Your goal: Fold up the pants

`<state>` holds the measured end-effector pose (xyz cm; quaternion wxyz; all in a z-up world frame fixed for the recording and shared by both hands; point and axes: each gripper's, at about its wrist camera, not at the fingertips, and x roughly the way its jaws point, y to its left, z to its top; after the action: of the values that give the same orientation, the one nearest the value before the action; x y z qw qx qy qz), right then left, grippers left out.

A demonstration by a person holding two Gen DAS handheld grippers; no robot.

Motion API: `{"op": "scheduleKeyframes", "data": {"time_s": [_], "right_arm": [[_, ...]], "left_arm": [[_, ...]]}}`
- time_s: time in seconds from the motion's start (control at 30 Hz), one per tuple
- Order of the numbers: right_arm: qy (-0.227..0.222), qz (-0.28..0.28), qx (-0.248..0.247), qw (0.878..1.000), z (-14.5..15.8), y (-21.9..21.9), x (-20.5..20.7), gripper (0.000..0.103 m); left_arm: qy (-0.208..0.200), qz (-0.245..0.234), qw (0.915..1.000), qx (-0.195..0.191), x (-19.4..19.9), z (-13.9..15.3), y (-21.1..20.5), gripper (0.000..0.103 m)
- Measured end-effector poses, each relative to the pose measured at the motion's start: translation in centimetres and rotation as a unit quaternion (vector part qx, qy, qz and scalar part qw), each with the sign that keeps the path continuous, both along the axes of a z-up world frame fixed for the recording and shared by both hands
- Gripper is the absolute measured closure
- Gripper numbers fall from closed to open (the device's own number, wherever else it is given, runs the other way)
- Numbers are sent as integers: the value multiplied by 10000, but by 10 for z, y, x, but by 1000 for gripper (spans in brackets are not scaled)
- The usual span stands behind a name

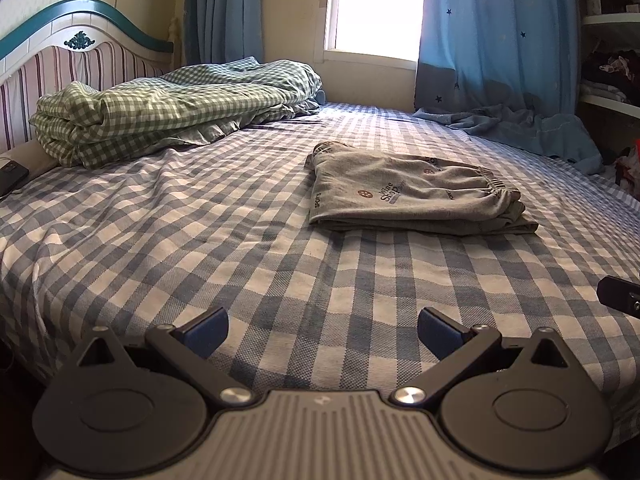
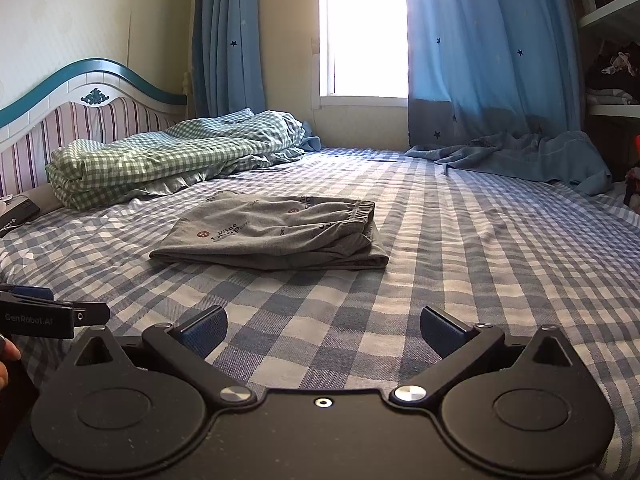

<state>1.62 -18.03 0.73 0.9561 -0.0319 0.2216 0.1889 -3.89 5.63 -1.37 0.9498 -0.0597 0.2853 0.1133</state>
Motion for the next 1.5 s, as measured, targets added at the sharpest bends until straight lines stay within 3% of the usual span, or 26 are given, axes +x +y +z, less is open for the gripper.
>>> {"op": "scheduleKeyframes", "data": {"time_s": [1.1,1.5], "right_arm": [[-4,25,-95,10000,-1,6,-3,1],[-11,26,-99,9999,0,7,-3,1]], "left_arm": [[59,45,10000,-32,-1,-6,4,0],[229,198,9994,184,2,-4,2,0]]}}
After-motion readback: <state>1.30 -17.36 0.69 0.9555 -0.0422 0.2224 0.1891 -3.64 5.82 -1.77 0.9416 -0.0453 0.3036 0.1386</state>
